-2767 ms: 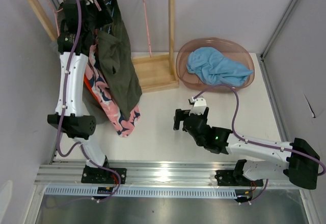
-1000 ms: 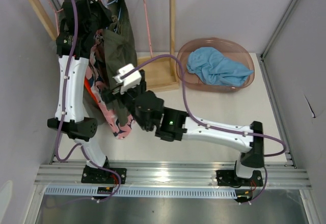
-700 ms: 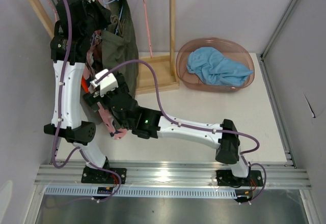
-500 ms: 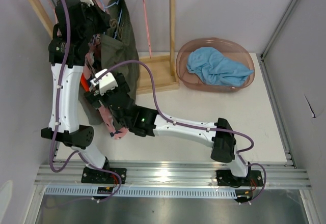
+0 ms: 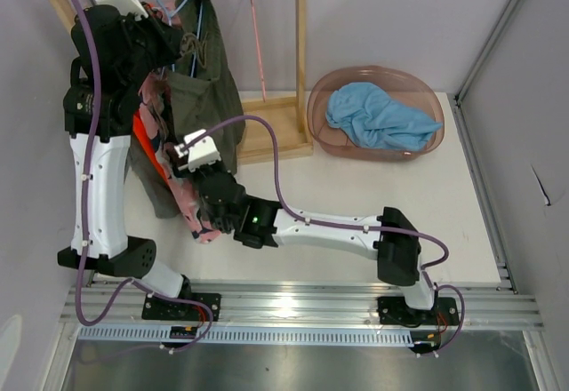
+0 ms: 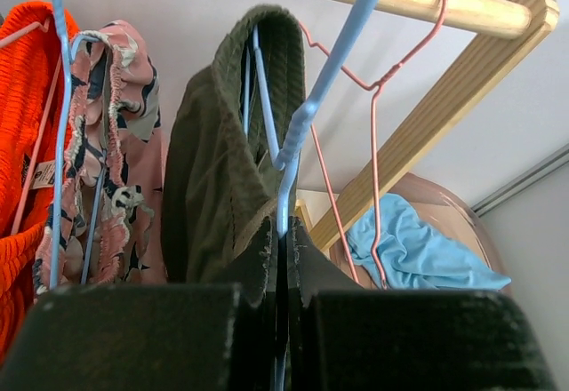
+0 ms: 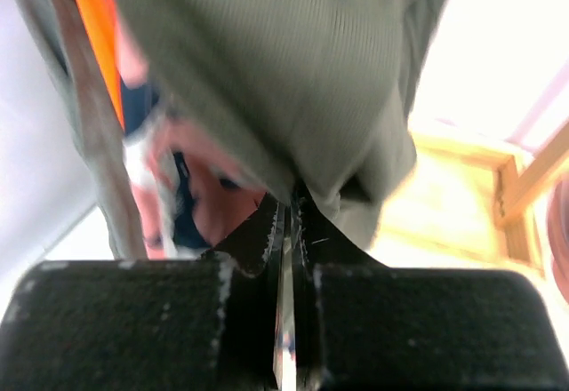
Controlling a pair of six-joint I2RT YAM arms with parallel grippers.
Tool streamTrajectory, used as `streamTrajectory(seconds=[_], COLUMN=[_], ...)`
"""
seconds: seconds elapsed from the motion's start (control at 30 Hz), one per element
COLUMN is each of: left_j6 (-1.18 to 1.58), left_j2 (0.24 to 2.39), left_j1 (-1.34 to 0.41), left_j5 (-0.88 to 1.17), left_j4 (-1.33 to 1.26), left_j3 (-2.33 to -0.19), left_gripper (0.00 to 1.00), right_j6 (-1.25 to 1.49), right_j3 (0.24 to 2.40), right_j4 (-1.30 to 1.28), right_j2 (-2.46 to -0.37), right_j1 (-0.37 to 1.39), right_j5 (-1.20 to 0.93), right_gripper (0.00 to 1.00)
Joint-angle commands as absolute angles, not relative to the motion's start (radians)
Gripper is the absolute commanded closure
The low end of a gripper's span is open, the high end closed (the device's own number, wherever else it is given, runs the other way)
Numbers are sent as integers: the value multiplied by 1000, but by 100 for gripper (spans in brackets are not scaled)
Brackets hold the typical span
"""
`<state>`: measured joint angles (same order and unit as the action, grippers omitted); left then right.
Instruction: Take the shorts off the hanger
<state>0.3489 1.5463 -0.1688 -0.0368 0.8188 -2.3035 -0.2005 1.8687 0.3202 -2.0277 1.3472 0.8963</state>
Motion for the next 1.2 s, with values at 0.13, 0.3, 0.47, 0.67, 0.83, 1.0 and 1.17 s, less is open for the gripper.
streamTrajectory(seconds=[0.13,0.3,0.47,0.67,0.83,1.0,1.17], left_j6=[347,341,345,353,364,396,411], left_j2=[1529,1592,1625,1680,1697,1691,1513], left_j1=[-161,-149,-135,-59,-29,-21,-38], left_j5=[-9,-9,-8,1,54,103,207], left_j4=[738,752,755,730,726,718,729], left_j3=[-2373,-2440,-2507,-2563,-2545,-2550,-2290], left_gripper=[100,100,100,100,100,100,100], right_j6=[-98,151,324,336,544,508,119], right_j3=[1585,1416,1376,1355,1356,1348,1353], right_j4=[370,188,32,54,-129,-98,223], right_j2=[-1826,-1749,-1717,-1726,-1746,-1746,-1689], right_j1=[1491,1647,1718,1792,1839,1842,1709], right_j5=[1048,1130,1203,1222,1259,1258,1198], right_gripper=[100,100,100,100,100,100,100])
